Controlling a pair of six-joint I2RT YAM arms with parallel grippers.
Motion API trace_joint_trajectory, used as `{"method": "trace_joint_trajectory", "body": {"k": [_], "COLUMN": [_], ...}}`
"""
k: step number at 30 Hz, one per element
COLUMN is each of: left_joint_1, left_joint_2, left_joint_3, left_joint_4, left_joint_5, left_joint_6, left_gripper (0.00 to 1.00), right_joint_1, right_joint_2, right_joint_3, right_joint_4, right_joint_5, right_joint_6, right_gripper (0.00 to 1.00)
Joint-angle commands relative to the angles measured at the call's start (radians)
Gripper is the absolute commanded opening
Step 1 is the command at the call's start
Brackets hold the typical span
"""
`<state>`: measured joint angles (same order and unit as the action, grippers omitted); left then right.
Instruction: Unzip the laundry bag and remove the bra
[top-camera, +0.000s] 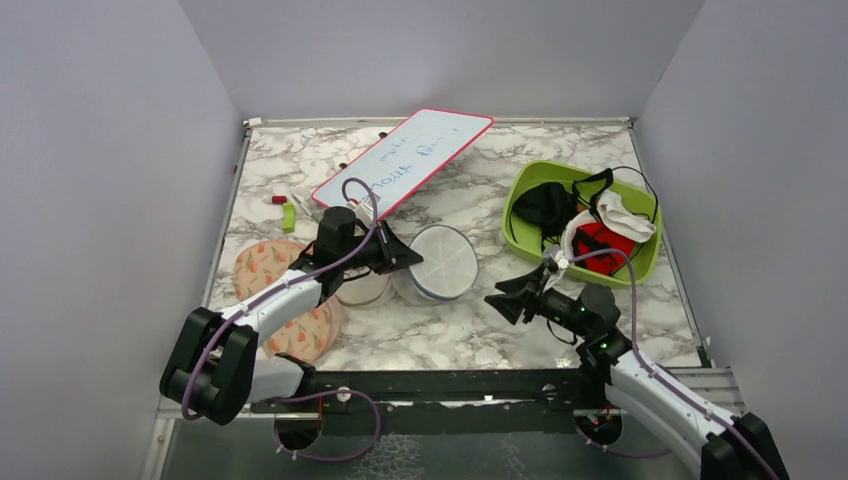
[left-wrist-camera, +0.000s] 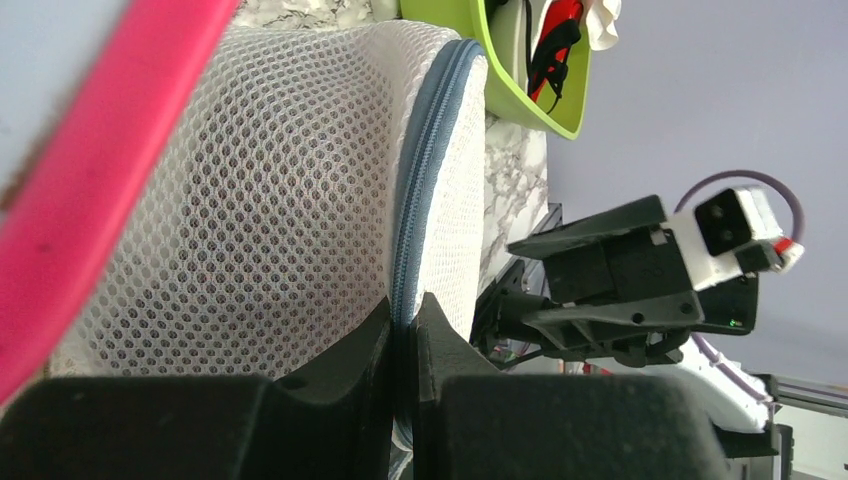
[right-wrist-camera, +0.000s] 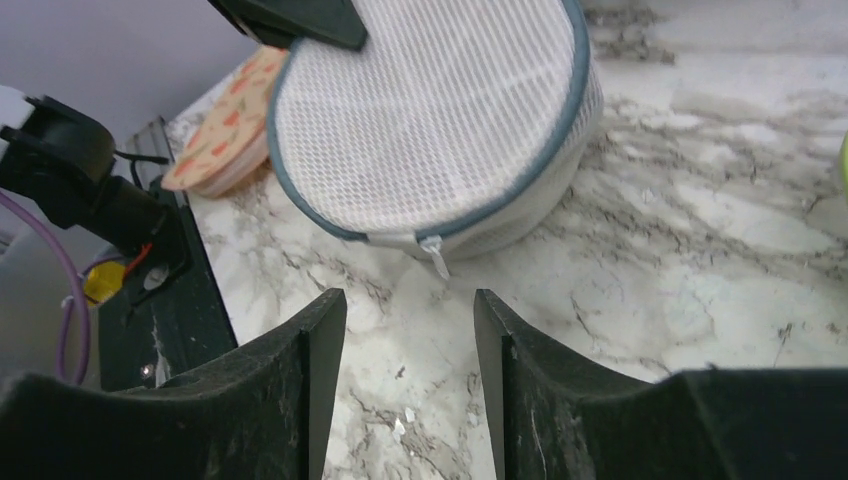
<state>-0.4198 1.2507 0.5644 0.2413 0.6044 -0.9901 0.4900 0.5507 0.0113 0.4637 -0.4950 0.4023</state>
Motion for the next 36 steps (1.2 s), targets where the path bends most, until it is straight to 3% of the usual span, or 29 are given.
{"method": "trace_joint_trajectory", "body": {"k": [1,9,22,27,32,36], "left_joint_1": [0.006,0.007,0.008,0.009,0.008,0.009], "left_joint_2": [-0.015,-0.004,0.000,0.005,0.015,0.013], "left_joint_3": [-0.002,-0.012,-0.021,-0.020,-0.019,-0.020], "left_joint_4": [0.036,0.055,0.062,0.062,0.063,0.063], "left_joint_5": [0.036,0.043,0.052,0.051,0.054,0.048], "left_joint_6": [-0.011,-0.014,-0.022,-0.015,-0.016,-0.016], "left_gripper": [0.00,0.00,0.00,0.00,0.00,0.00], "right_joint_1": [0.007,0.010,0.024,0.035,0.036,0.036], "right_joint_2": [0.183,0.517,0.840,0.968,1.020,0.973], "right_joint_3": [0.033,0.052,0.076,0.089,0.086,0.076], "right_joint_4": [0.123,0.398,0.796,0.906,0.989,0.935], "right_joint_5": [-0.048,-0.169,-0.233,-0.261,-0.267,-0.221], "right_joint_6": [-0.023,-0.032,-0.034,-0.016,-0.009,-0.055], "right_gripper": [0.48,0.48,0.46,0.37,0.29,0.27]}}
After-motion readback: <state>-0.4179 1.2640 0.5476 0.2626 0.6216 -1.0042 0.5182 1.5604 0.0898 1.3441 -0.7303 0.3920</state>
